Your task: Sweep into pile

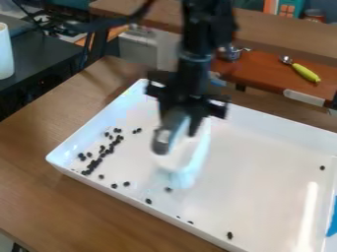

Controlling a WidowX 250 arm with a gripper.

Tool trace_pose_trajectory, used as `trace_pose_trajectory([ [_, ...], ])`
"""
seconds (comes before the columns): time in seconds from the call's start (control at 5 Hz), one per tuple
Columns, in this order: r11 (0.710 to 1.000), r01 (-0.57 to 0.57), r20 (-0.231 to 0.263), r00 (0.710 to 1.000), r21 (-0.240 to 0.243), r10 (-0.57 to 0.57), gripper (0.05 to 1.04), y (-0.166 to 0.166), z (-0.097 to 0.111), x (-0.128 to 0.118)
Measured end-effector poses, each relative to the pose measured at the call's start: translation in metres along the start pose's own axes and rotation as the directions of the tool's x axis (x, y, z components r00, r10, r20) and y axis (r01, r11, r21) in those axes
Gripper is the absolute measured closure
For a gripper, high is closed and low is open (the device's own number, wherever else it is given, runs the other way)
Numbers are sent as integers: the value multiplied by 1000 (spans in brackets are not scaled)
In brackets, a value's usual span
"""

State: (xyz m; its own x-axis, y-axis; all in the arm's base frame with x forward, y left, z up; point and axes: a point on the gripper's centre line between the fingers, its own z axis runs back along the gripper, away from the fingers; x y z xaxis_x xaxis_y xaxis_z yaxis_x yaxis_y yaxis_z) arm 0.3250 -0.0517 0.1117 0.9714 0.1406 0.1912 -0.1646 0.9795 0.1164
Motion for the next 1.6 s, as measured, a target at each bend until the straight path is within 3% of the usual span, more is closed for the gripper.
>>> trace_pose_trajectory([
  [0.2,999,24,43,999,20,-25,587,-47,12,-8],
  [0.8,998,46,13,999,48,-46,587,-130,5,-29],
  [1.2,996,45,6,999,81,-46,587,-128,-16,-33],
  [1.6,996,14,-11,1000,87,-13,587,-85,-29,-33],
])
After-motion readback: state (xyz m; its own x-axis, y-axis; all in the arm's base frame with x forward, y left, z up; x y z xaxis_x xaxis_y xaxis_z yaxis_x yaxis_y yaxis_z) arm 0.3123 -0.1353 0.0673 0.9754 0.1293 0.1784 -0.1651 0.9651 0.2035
